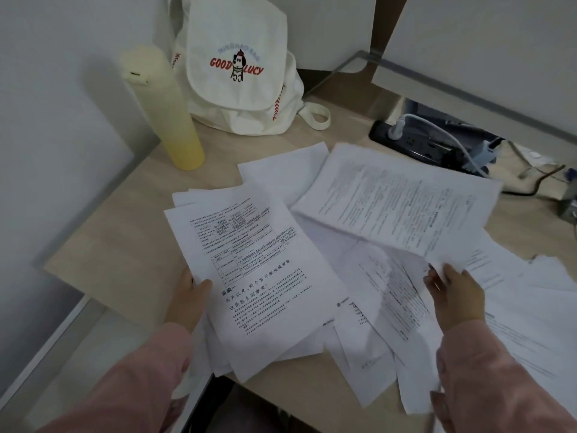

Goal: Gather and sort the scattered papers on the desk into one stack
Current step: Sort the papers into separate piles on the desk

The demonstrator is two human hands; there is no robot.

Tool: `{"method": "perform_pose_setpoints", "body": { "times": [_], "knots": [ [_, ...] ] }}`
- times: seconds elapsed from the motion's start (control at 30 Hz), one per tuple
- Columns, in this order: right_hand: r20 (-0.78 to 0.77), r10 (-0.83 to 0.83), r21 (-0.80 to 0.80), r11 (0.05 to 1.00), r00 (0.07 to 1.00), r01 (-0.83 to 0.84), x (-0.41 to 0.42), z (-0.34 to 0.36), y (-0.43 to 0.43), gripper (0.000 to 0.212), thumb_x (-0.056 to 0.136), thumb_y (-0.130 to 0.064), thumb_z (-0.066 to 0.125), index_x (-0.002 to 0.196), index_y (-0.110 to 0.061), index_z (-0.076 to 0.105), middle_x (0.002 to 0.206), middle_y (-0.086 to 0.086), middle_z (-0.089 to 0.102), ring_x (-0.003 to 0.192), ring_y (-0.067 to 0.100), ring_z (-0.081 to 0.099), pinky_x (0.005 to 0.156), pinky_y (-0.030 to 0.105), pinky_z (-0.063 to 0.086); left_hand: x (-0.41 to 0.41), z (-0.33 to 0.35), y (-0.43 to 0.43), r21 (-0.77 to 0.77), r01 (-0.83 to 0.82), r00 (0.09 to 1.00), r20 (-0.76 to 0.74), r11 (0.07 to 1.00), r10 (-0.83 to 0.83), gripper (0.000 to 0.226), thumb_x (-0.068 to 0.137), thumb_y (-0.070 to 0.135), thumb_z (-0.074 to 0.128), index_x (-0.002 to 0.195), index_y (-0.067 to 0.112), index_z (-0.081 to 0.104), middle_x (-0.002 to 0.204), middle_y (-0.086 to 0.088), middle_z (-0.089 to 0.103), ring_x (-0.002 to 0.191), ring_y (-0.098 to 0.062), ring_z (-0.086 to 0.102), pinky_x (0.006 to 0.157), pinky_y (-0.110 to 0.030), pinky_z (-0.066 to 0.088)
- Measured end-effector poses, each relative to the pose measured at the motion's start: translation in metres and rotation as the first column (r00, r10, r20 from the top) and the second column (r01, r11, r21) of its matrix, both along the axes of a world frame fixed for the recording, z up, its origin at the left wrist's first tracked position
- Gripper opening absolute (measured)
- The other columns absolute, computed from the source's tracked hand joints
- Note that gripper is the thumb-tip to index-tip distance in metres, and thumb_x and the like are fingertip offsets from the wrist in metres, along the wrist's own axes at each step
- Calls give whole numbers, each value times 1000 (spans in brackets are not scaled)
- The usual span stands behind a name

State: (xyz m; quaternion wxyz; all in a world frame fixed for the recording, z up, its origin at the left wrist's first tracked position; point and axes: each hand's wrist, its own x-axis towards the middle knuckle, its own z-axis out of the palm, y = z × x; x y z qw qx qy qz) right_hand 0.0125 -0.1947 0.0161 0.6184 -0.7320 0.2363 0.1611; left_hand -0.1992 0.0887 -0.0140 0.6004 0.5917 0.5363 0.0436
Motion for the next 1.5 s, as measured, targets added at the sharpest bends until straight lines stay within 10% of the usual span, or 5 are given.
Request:
{"method": "perform_pose_setpoints", "body": {
  "times": [0.3, 0.57, 0.87, 1.23, 1.5],
  "knots": [
    [-121, 464, 208, 876, 878, -435, 1, 6, 32, 19, 92, -3, 42, 94, -8, 60, 85, -1, 67, 76, 12, 66, 64, 20, 58, -11, -12, 20, -184, -58, 998, -8, 981, 57, 15, 83, 3, 41, 82, 12, 53, 87, -9, 58, 76, -23, 52, 72, -33, 39],
    [-225, 788, -272, 514, 573, -813, 23, 9, 72, 20, 91, -16, 52, 75, -11, 63, 76, 5, 62, 74, 22, 59, 56, 22, 44, -8, -19, 30, -428, -118, 969, 147, 896, 197, 37, 93, 51, 37, 97, 28, 65, 93, 4, 72, 83, -14, 68, 62, -27, 50],
    [-367, 889, -708, -77, 273, -702, 41, 17, 146, 39, 96, -23, 36, 129, -4, 46, 130, 19, 53, 119, 33, 49, 96, 37, 39, -5, -12, 39, -417, -133, 961, 168, 899, 220, 23, 95, 39, 43, 100, 27, 61, 106, 3, 65, 90, -10, 61, 76, -29, 47],
    [51, 994, -836, -8, -93, -548, 10, -7, 237, 32, 94, -16, 41, 122, -15, 56, 104, 12, 61, 96, 28, 54, 75, 33, 42, 3, -13, 25, -136, 19, 987, 160, 991, 3, 42, 85, 27, 63, 126, 22, 54, 118, 7, 65, 104, -10, 63, 92, -34, 52],
    [8, 903, -811, 257, 429, -526, 73, -23, 226, 45, 86, -23, 57, 127, -7, 45, 126, 24, 45, 117, 39, 43, 94, 40, 38, 8, -19, 25, -55, -83, 985, 146, 995, 91, 29, 91, 17, 55, 119, 23, 53, 107, 14, 61, 97, 1, 57, 79, -17, 47]
  ]
}}
